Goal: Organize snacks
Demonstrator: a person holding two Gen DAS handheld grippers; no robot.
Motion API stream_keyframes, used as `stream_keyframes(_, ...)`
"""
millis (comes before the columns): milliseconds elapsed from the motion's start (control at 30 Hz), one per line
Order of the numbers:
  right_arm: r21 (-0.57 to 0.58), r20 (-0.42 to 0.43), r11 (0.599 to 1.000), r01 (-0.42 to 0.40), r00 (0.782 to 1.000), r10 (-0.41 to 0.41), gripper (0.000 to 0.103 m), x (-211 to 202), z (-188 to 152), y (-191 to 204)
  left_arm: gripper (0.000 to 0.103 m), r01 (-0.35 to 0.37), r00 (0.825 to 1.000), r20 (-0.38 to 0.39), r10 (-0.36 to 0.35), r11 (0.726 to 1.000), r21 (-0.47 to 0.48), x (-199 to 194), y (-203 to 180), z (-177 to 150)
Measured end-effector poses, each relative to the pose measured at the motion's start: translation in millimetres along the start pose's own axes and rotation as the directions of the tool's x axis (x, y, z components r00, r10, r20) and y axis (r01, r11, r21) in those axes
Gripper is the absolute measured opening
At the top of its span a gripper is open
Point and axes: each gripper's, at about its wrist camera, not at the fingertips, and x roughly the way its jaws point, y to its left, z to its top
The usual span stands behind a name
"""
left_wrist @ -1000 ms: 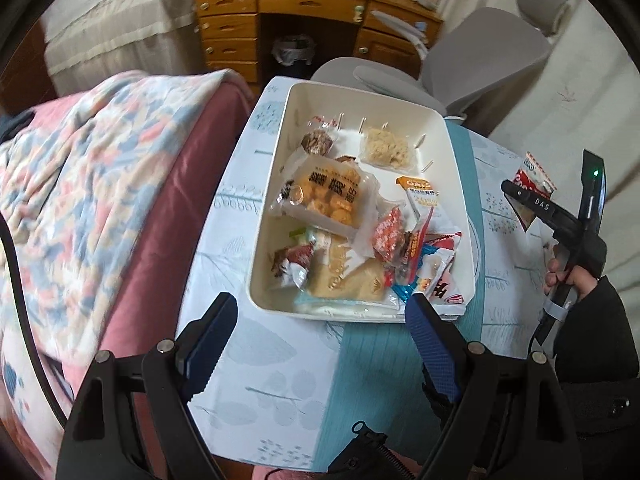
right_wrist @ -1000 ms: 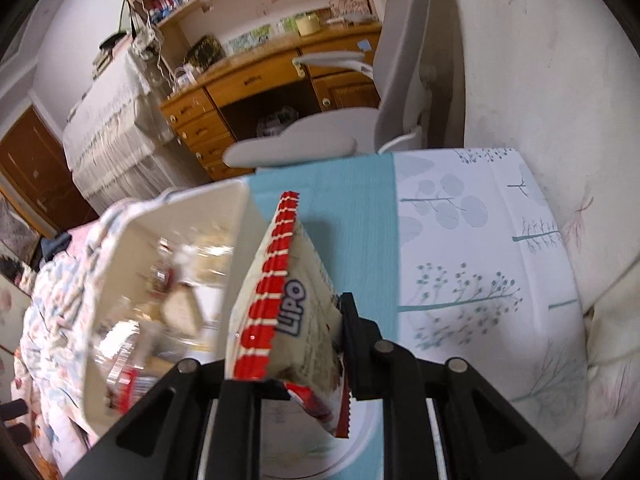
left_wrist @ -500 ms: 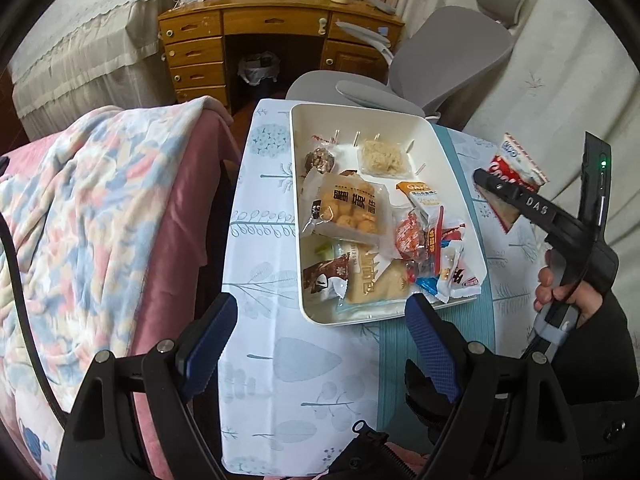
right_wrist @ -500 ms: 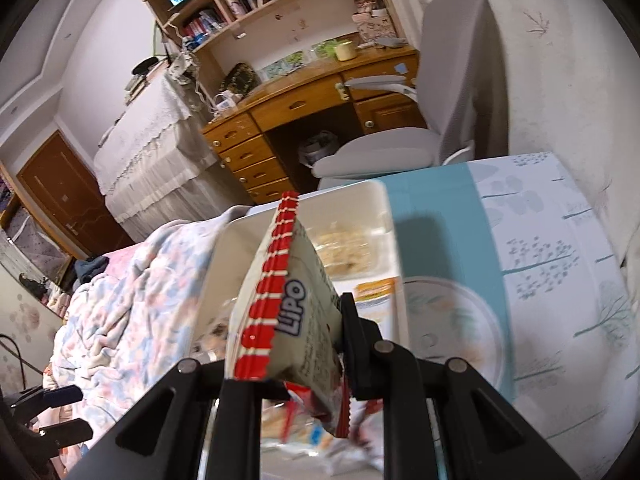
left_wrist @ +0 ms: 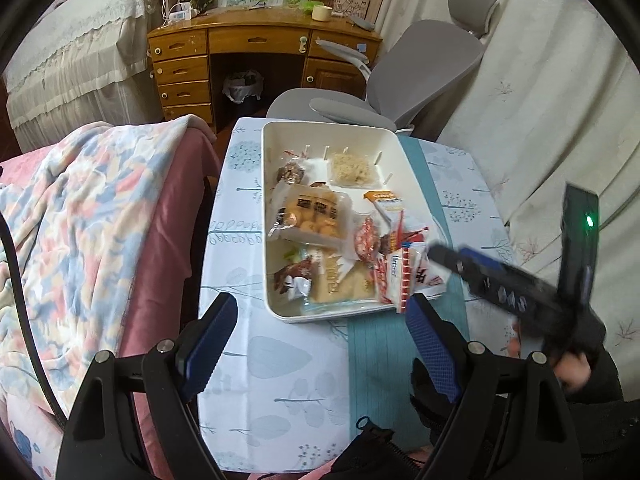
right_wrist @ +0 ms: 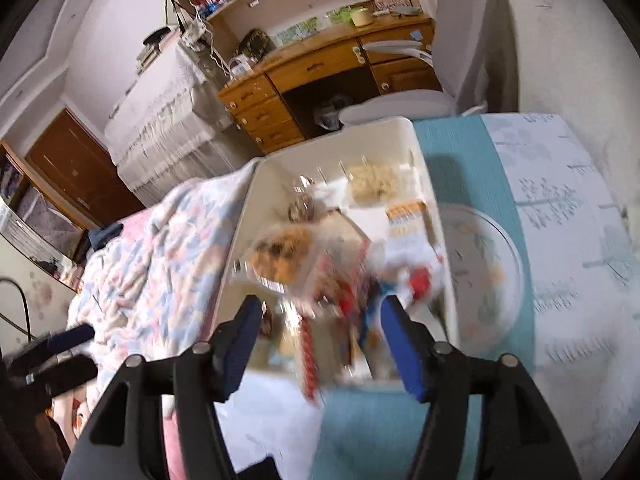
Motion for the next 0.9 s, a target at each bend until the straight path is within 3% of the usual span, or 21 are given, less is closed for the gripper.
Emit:
stream_keyframes(300,0.027,-0.065,0.999,0.026,0.998,-0.024,0.087,-83,-49,-43,0.089,-0.01,0.999,0.041,0.012,0.998,-0.063,-19,-60,-27)
stream_keyframes(567,0.025,-0.129,0.999,0.032,0.991,-0.028,0.092,-136,-63,-82,0.093,-0.024,0.998,0.058,0.031,0.993,-0.118,-31,-118,-65)
stream_keyframes(767,-0.031,-0.179,0.999,0.017,0.984,-0.022,0.095,-160,-79,-73,0.101,-0.037,0.997,0.067,0.045,0.992,-0.117,-46,-143,-80)
stream_keyframes(900,-0.08,-0.168,0.997,0.007,0.986,-0.02,0.096,-176,-83,-58,0.102,-0.042,0.994,0.1,0.052,0.994,-0.101,-59,-152,-82)
